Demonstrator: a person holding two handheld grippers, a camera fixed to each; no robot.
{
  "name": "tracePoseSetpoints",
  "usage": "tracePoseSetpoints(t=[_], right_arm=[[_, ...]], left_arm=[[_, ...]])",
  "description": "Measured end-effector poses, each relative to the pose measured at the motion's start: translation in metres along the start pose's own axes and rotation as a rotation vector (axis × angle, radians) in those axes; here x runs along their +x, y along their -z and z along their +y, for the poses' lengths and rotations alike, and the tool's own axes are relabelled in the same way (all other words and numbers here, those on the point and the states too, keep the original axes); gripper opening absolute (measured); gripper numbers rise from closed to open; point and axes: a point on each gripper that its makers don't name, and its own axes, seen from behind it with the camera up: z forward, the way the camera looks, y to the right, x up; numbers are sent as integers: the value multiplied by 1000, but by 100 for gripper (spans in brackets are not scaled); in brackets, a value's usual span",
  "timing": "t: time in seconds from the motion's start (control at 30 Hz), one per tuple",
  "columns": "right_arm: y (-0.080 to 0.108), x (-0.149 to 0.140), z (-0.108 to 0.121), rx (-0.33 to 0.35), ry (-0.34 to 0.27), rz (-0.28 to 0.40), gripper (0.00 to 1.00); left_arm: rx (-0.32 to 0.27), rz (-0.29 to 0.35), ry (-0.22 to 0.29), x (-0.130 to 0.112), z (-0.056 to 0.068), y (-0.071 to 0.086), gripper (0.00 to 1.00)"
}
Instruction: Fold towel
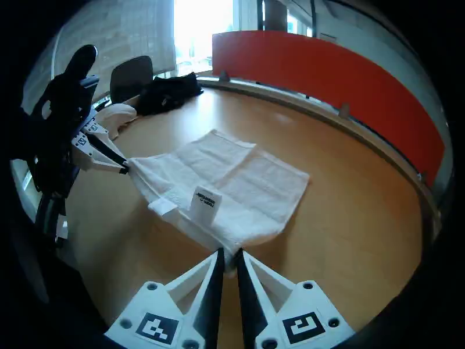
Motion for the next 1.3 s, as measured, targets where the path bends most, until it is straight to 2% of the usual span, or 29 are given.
tracePoseSetpoints(t=[0.3,0.57,0.87,1.07,1.3], right_arm=[[29,17,-8,-4,26,22,15],[54,23,-16,4,20,24,15],[74,25,-20,12,33,15,15],[78,24,-21,13,38,4,15],[73,25,-19,17,49,-9,15]], left_arm=[[8,16,13,18,5,32,15],[-19,15,47,25,16,58,15],[-52,8,78,28,29,81,15],[-64,-6,82,23,38,84,15],[-63,-19,84,22,37,78,15]])
